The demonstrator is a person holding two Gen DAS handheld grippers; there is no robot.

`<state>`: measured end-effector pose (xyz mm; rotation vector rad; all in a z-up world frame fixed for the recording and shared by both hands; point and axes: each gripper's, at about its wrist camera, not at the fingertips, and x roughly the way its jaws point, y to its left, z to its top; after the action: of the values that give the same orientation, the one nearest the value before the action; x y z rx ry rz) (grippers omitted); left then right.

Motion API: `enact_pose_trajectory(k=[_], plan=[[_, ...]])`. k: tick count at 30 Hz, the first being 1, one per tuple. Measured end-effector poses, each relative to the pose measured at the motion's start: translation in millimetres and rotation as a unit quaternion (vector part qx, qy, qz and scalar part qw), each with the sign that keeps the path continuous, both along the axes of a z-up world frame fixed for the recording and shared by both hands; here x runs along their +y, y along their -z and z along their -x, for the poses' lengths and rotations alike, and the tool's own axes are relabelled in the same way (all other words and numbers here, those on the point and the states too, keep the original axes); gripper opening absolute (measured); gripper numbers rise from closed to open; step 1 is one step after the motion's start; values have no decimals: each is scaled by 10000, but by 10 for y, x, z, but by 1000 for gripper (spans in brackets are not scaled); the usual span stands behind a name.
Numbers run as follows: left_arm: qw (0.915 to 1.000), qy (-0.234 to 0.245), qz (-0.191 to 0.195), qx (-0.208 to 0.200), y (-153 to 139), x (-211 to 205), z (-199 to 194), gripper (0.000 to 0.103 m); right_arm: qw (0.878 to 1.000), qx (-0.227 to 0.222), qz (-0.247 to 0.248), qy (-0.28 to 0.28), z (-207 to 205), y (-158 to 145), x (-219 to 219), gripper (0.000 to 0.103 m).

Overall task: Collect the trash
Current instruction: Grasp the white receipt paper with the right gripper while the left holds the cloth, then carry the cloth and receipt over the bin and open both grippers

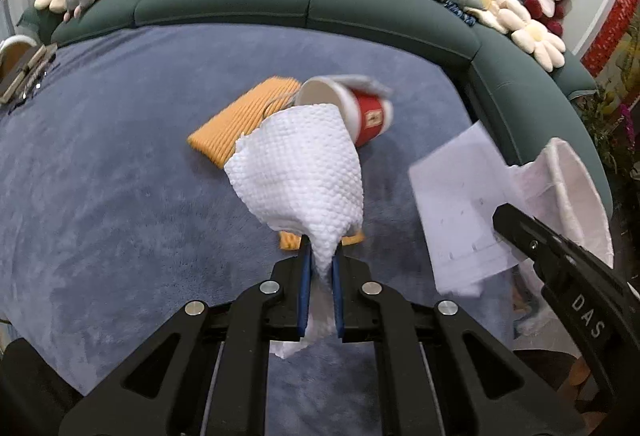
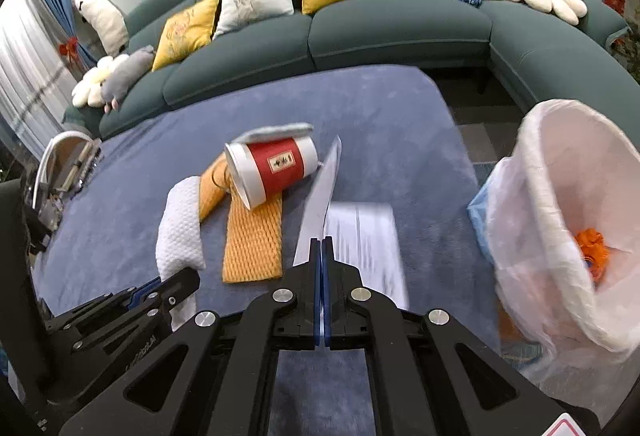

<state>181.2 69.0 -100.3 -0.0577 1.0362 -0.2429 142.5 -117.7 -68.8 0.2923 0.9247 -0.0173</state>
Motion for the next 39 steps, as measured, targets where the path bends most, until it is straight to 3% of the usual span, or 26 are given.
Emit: enact_pose_trajectory(k=[13,24,39], plan=[[9971,563,-33,-507,-517,-539,271,9,9967,-686,-75,418,517,-532,-422,1],[9867,1353,-3,-898,-861,-1367,527,9,9876,-1138,-70,1080,944,-851,-1128,1],[9676,2329,-70,-977,-868,-2490,723,9,9703,-1307,50,2033,1423,-902,-2128,1]])
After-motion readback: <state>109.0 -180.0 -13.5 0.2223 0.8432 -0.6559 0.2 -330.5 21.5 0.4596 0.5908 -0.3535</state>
